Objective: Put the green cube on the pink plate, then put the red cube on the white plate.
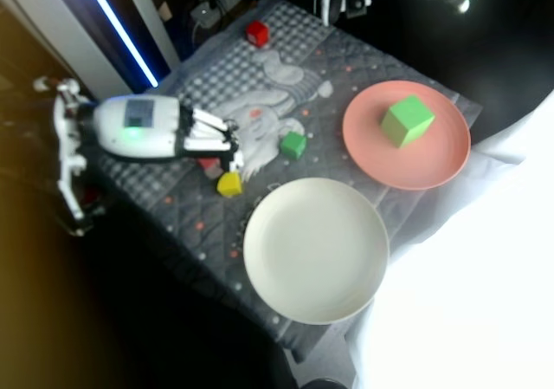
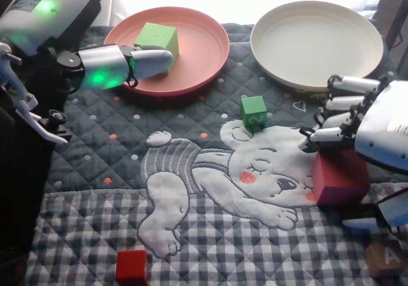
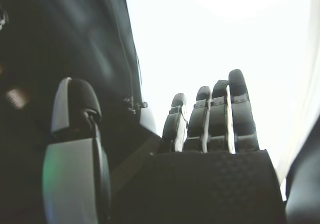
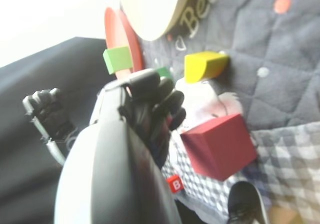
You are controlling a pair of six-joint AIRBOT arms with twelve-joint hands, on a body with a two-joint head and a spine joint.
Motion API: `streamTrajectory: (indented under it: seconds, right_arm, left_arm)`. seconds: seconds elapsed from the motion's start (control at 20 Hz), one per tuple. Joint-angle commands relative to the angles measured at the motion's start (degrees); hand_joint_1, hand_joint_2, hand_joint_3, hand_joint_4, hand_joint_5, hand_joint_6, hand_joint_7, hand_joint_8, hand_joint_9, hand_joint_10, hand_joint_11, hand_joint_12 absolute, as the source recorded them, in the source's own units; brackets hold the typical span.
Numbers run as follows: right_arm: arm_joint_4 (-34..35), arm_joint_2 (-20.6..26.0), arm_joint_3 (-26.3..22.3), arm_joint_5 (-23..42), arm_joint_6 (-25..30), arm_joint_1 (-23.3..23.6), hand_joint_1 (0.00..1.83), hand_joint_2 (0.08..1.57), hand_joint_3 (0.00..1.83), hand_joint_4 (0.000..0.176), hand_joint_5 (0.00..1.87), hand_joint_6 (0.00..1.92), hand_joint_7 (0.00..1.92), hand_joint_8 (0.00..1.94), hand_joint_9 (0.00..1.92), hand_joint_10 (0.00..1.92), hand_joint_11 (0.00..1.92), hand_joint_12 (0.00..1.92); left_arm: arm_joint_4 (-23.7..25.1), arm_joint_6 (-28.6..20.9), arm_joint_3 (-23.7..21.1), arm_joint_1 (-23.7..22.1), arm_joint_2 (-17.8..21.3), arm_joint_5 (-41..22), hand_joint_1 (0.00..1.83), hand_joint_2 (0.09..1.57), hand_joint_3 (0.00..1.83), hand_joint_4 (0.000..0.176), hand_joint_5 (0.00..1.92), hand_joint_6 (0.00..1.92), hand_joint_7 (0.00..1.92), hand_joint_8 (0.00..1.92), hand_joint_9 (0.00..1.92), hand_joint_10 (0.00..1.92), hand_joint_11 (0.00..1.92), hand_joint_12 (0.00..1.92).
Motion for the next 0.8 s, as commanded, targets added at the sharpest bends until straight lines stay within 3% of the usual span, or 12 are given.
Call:
streamTrajectory:
  seconds: [0.0, 0.1, 0.25, 0.3, 0.35, 0.4, 0.45, 0.5, 0.6, 0.75]
  right_arm:
    - [1.2, 0.1, 0.2, -5.6, 0.0, 0.5, 0.81, 0.87, 0.13, 0.0, 0.68, 0.17, 0.8, 0.15, 0.45, 0.88, 0.1, 1.66]
    - [1.2, -0.3, 0.4, -5.4, 0.0, 0.5, 0.87, 0.93, 0.09, 0.0, 0.76, 0.19, 0.85, 0.19, 0.5, 0.9, 0.15, 1.64]
    - [1.2, -0.9, 0.6, -5.2, 0.0, 0.4, 1.13, 1.04, 0.02, 0.0, 0.85, 0.33, 0.89, 0.32, 0.59, 0.86, 0.21, 1.63]
    - [1.2, -1.2, 0.7, -5.1, 0.0, 0.3, 1.22, 1.12, 0.01, 0.0, 0.96, 0.97, 0.87, 0.89, 0.59, 0.87, 0.17, 1.71]
    - [1.2, -1.4, 0.8, -5.1, 0.0, 0.3, 1.24, 1.13, 0.01, 0.0, 0.98, 1.12, 0.88, 1.0, 0.67, 0.89, 0.27, 1.7]
    - [1.2, -1.4, 0.8, -5.1, 0.0, 0.3, 1.23, 1.15, 0.0, 0.0, 0.96, 1.18, 0.87, 1.05, 0.71, 0.94, 0.35, 1.69]
    - [1.2, -1.4, 0.7, -5.1, 0.0, 0.6, 1.32, 1.18, 0.01, 0.0, 0.89, 1.25, 0.85, 1.13, 0.68, 1.34, 0.46, 1.72]
    - [1.2, -1.2, 0.5, -5.1, 0.0, 1.1, 1.23, 1.19, 0.01, 0.0, 0.91, 1.25, 0.78, 1.22, 0.65, 1.27, 0.45, 1.76]
    - [1.2, -0.3, -0.4, -6.3, 0.0, 2.1, 1.22, 1.18, 0.0, 0.0, 0.92, 1.23, 0.8, 1.19, 0.66, 1.18, 0.4, 1.79]
    - [1.2, 1.0, -1.4, -9.7, 0.0, 3.2, 1.2, 1.2, 0.0, 0.0, 0.88, 1.27, 0.78, 1.24, 0.61, 1.18, 0.34, 1.84]
  left_arm:
    - [0.1, -0.2, -0.2, -0.2, 0.2, -7.5, 0.61, 1.01, 0.0, 0.104, 0.01, 0.0, 0.0, 0.0, 0.0, 0.0, 0.0, 0.44]
    - [0.1, -0.2, -0.4, 0.0, 0.3, -7.9, 0.61, 1.01, 0.0, 0.109, 0.01, 0.0, 0.0, 0.0, 0.0, 0.0, 0.0, 0.56]
    - [0.3, -0.2, -0.8, 0.1, 0.3, -8.5, 0.61, 1.02, 0.0, 0.104, 0.02, 0.0, 0.0, 0.0, 0.0, 0.0, 0.0, 0.56]
    - [0.3, -0.2, -0.9, 0.2, 0.3, -8.7, 0.6, 1.02, 0.0, 0.109, 0.02, 0.0, 0.0, 0.0, 0.0, 0.0, 0.0, 0.58]
    - [0.3, -0.2, -1.0, 0.3, 0.4, -8.9, 0.59, 1.02, 0.0, 0.11, 0.02, 0.0, 0.0, 0.0, 0.0, 0.0, 0.0, 0.55]
    - [0.3, -0.2, -1.1, 0.4, 0.5, -9.2, 0.6, 1.04, 0.0, 0.108, 0.02, 0.0, 0.0, 0.0, 0.0, 0.0, 0.0, 0.52]
    - [0.3, -0.2, -1.2, 0.6, 0.6, -9.4, 0.59, 1.05, 0.01, 0.106, 0.02, 0.0, 0.0, 0.0, 0.0, 0.0, 0.0, 0.52]
    - [0.2, -0.2, -1.4, 0.9, 0.8, -9.8, 0.6, 1.05, 0.01, 0.105, 0.03, 0.0, 0.0, 0.0, 0.0, 0.0, 0.0, 0.52]
    - [-0.3, -0.2, -1.4, 1.3, 0.9, -10.1, 0.6, 1.06, 0.0, 0.101, 0.03, 0.0, 0.0, 0.0, 0.0, 0.0, 0.0, 0.47]
    - [-0.7, -0.2, -1.4, 1.6, 1.0, -10.2, 0.61, 1.07, 0.0, 0.102, 0.02, 0.0, 0.0, 0.0, 0.0, 0.0, 0.0, 0.37]
